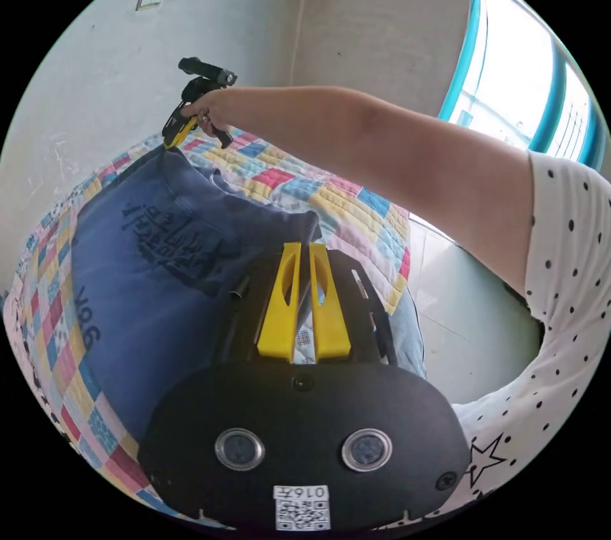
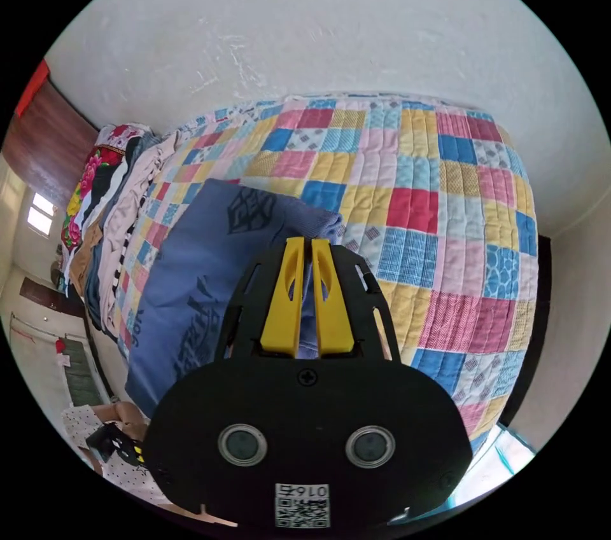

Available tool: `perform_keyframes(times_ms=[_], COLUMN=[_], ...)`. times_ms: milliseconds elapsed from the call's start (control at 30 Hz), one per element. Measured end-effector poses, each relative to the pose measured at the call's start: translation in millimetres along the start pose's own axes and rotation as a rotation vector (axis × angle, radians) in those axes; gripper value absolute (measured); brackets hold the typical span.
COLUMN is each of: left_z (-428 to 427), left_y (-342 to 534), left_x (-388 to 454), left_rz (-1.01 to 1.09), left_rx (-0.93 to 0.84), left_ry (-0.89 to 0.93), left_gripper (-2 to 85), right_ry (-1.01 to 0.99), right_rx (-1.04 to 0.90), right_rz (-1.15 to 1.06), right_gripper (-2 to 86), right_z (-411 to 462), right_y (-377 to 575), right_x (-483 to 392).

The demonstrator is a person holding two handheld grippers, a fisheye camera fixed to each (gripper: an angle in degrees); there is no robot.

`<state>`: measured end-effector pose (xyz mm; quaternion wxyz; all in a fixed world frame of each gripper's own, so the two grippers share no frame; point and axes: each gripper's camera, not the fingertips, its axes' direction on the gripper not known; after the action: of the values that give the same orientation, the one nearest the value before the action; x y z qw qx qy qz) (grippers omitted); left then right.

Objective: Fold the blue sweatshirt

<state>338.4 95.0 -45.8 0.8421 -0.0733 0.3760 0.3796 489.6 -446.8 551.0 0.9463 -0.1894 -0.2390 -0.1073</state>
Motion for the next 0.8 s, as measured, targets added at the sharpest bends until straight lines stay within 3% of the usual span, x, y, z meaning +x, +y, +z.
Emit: perform_keyframes(times_ms=[233, 333, 567, 633, 800], left_z=[10.3, 1.6, -52.4, -70.2, -62.5], left_y=[10.7, 15.6, 33.3, 45.9, 71.1], left_x=[-13.7, -17.2, -21.9, -32.8, -67.7], left_rz=[-0.017, -0.03, -0.029, -0.056, -0.142], left_rx=[-0.033, -0.025, 0.051, 0.064, -0.019], left_ry=[0.027, 0.056, 0.014, -0.095, -0.155], left_gripper=[0.7, 5.3, 10.0, 9.6, 8.9], right_ry=[-0.1, -0.091, -0.029, -0.035, -0.042], right_rx=[0.011, -0.003, -0.009, -0.032, -0.106], right_rz=[0.043, 0.011, -0.245, -0.315, -0.422], right_gripper=[1.3, 2.0, 2.0, 0.9, -0.3], right_z=[4.0, -11.4, -69.8, -72.9, -57.0], right_y=[36.6, 50.9, 120.2, 148.9, 229.3], right_x=[-5.0, -21.0, -102.9, -127.7, -185.3])
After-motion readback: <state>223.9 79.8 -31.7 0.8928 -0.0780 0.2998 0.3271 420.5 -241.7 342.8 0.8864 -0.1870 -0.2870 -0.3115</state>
